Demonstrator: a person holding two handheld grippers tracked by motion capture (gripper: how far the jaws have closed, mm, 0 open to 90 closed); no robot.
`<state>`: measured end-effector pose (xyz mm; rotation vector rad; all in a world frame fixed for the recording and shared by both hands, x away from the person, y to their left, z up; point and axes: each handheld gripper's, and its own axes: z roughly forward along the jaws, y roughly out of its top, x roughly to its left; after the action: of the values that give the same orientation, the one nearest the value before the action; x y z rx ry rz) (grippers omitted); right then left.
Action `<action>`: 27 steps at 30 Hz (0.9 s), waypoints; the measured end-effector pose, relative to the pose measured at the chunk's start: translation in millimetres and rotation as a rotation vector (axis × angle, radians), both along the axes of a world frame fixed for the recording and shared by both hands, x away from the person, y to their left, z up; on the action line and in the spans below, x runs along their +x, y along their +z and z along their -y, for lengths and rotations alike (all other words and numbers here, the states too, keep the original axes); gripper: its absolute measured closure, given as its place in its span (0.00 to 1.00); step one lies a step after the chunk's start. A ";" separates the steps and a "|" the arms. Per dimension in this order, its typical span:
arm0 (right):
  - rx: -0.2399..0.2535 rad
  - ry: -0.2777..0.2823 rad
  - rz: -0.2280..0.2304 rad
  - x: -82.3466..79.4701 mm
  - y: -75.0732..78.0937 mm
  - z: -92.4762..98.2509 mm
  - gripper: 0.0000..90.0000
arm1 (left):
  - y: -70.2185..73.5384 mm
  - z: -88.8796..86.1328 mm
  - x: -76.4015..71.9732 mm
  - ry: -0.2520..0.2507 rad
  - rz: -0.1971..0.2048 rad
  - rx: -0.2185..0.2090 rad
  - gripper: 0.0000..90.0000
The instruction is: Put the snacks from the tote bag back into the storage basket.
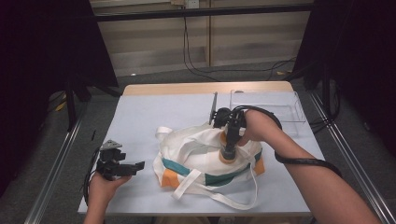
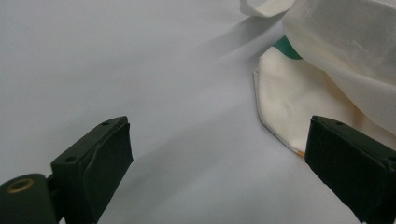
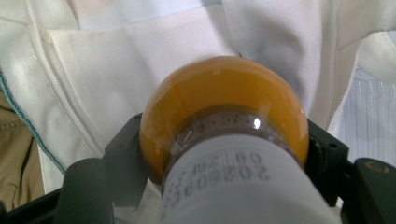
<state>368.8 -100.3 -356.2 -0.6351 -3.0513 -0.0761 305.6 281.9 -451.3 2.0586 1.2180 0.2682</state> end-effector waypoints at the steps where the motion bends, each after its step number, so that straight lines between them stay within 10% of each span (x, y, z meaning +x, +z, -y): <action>1: 0.000 0.000 0.000 0.0 0.0 0.0 0.34 | -0.1 0.1 0.0 0.002 0.001 -0.002 0.08; 27: 0.003 -0.024 -0.024 1.4 33.4 7.4 0.34 | 2.8 -0.3 -0.8 -0.001 0.013 -0.001 0.08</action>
<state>370.2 -107.7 -322.8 -0.6671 -3.0209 -0.0732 304.8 282.2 -448.5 2.0534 1.2087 0.2803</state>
